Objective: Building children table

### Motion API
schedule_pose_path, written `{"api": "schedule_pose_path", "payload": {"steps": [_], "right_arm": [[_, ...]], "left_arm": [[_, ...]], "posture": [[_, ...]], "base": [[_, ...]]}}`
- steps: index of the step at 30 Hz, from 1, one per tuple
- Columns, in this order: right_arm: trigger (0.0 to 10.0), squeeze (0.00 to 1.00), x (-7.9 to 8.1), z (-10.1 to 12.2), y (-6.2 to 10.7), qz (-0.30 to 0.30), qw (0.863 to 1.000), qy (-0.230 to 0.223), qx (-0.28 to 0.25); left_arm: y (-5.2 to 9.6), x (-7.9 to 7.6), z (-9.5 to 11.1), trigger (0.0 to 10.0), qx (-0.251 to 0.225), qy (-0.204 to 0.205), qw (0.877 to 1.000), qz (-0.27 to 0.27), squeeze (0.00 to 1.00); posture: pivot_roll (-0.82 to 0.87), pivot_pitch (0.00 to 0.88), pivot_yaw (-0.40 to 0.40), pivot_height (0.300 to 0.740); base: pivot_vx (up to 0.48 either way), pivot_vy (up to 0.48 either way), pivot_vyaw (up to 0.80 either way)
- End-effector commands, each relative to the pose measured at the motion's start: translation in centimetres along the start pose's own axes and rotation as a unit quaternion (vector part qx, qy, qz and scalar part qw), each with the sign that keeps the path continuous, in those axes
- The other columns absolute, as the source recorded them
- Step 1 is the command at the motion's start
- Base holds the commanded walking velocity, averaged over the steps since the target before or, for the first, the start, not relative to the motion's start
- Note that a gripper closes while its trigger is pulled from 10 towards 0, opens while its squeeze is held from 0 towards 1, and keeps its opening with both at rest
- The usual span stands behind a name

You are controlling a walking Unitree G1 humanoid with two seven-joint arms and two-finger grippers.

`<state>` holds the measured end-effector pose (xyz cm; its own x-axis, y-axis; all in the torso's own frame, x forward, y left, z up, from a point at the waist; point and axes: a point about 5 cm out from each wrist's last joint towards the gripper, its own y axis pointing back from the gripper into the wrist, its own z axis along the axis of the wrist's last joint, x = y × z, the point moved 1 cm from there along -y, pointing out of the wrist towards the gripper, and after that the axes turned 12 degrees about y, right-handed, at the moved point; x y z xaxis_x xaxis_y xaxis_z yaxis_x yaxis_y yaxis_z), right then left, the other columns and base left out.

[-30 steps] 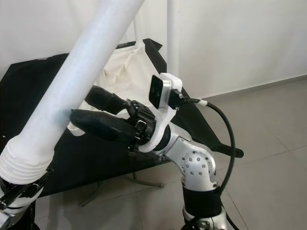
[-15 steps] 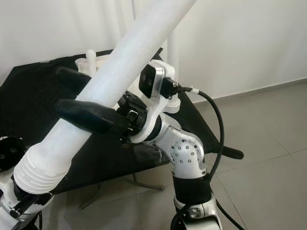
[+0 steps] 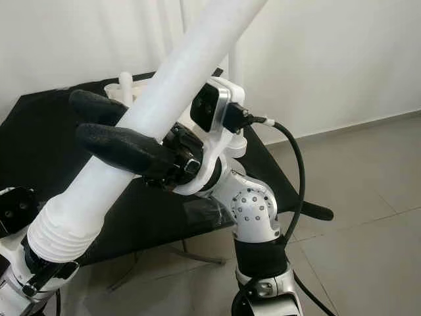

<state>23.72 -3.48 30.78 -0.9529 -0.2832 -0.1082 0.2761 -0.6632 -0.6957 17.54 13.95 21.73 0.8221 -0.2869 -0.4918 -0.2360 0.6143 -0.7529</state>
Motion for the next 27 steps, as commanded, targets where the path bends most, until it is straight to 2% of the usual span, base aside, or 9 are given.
{"api": "schedule_pose_path", "payload": {"steps": [1, 4, 5, 6, 11, 14, 20, 22, 27], "right_arm": [[0.0, 0.0, -0.6, 0.0, -0.1, -0.014, 1.0, 0.0, 0.003], [0.0, 0.0, -0.6, -0.1, -0.1, -0.014, 1.0, 0.0, 0.004], [0.0, 0.0, -0.6, -0.1, 0.0, -0.015, 1.0, 0.001, 0.005], [0.0, 0.0, -0.7, -0.1, 0.0, -0.019, 1.0, 0.003, 0.008], [0.0, 0.0, -1.1, -0.2, 0.3, -0.033, 0.999, 0.01, 0.013], [0.0, 0.0, -2.1, 0.7, 1.3, -0.073, 0.997, 0.034, 0.014], [0.0, 0.0, -2.3, 1.3, 1.7, -0.088, 0.995, 0.044, 0.01], [0.0, 0.0, -2.8, 2.5, 2.5, -0.111, 0.992, 0.064, 0.007], [0.0, 0.0, -3.9, 4.6, 4.2, -0.161, 0.981, 0.105, 0.006]], "left_arm": [[-0.7, -0.6, -1.0, 10.0, 0.041, 0.015, 0.999, -0.023, 0.0], [-0.7, -0.6, -1.0, 10.0, 0.042, 0.015, 0.999, -0.022, 0.0], [-0.7, -0.4, -1.0, 10.0, 0.043, 0.015, 0.999, -0.007, 0.2], [-0.7, -0.1, -1.0, 10.0, 0.042, 0.021, 0.999, 0.005, 1.0], [-0.3, 0.2, -0.6, 10.0, 0.035, 0.023, 0.999, 0.026, 1.0], [1.1, -0.2, 0.3, 10.0, 0.034, 0.005, 0.998, 0.055, 1.0], [2.0, -0.6, 0.6, 10.0, 0.039, 0.001, 0.997, 0.067, 1.0], [3.8, -1.0, 1.0, 10.0, 0.043, -0.007, 0.993, 0.106, 1.0], [6.9, -1.1, 1.8, 10.0, 0.03, -0.033, 0.982, 0.183, 1.0]], "posture": [[-0.07, 0.033, 0.075, 0.74], [-0.08, 0.036, 0.074, 0.74], [-0.07, 0.037, 0.074, 0.74], [-0.07, 0.036, 0.075, 0.74], [-0.07, 0.037, 0.074, 0.74], [-0.07, 0.037, 0.077, 0.74], [-0.07, 0.039, 0.08, 0.74], [-0.07, 0.044, 0.08, 0.74], [-0.06, 0.042, 0.081, 0.74]], "base": [[0.0, 0.0, 0.0], [0.0, 0.0, 0.0], [0.0, 0.0, 0.0], [0.0, 0.0, 0.0], [0.0, 0.0, 0.0], [0.0, 0.0, 0.0], [0.0, 0.0, 0.0], [0.0, 0.0, 0.0], [0.0, 0.0, 0.0]]}}
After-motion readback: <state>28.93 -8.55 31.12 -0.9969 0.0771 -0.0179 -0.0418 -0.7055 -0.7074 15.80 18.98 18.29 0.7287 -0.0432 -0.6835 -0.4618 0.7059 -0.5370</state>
